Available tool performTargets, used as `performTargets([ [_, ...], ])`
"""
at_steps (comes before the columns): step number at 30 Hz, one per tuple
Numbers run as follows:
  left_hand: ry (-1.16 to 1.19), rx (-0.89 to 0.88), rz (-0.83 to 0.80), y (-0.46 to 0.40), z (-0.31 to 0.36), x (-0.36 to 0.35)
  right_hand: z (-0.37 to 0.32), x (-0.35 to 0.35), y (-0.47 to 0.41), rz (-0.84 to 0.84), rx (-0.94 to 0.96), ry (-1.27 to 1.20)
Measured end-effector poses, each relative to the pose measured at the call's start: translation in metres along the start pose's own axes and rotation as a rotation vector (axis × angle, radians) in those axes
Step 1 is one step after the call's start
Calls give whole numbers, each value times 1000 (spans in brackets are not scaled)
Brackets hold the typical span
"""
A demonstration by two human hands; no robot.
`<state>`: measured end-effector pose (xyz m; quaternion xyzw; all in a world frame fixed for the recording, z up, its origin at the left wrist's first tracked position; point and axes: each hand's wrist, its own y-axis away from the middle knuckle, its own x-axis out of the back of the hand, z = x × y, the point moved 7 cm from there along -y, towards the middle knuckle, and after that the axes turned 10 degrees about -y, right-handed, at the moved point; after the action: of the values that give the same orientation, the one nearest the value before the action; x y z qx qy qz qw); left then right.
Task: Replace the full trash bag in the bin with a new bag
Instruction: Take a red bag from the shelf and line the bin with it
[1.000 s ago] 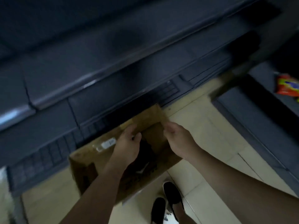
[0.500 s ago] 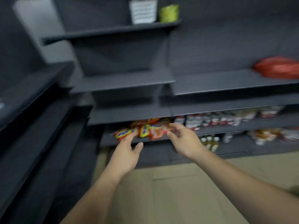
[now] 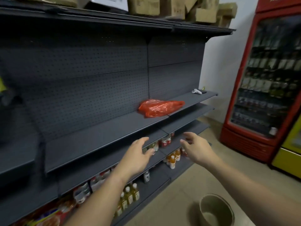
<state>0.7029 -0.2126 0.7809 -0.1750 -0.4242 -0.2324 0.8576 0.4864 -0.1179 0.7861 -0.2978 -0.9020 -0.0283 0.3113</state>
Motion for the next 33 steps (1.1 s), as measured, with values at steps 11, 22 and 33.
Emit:
performTargets([
  [11, -37, -108, -108, -239, 28, -65, 84, 12, -179, 36, -114, 12],
  [22, -142, -235, -219, -502, 35, -112, 145, -25, -382, 64, -232, 9],
  [33, -286, -245, -203, -687, 53, -177, 211, -52, -565, -1, -281, -72],
])
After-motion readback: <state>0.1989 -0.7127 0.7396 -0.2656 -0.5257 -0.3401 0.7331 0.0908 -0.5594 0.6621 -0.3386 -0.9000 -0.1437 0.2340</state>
